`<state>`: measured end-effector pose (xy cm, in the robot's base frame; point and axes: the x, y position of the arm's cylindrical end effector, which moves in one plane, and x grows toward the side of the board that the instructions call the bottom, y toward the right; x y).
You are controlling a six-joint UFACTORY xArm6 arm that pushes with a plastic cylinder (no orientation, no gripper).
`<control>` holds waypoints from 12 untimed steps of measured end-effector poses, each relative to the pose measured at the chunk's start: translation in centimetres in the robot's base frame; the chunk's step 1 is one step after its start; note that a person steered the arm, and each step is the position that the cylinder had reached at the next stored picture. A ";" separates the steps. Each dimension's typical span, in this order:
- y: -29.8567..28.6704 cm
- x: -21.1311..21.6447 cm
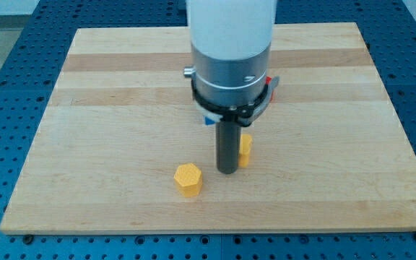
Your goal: Slide the heart to the bottom of the red circle
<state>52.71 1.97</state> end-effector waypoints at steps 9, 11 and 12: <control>10.1 -6.6; 10.1 -7.8; 10.1 -8.0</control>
<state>44.67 12.08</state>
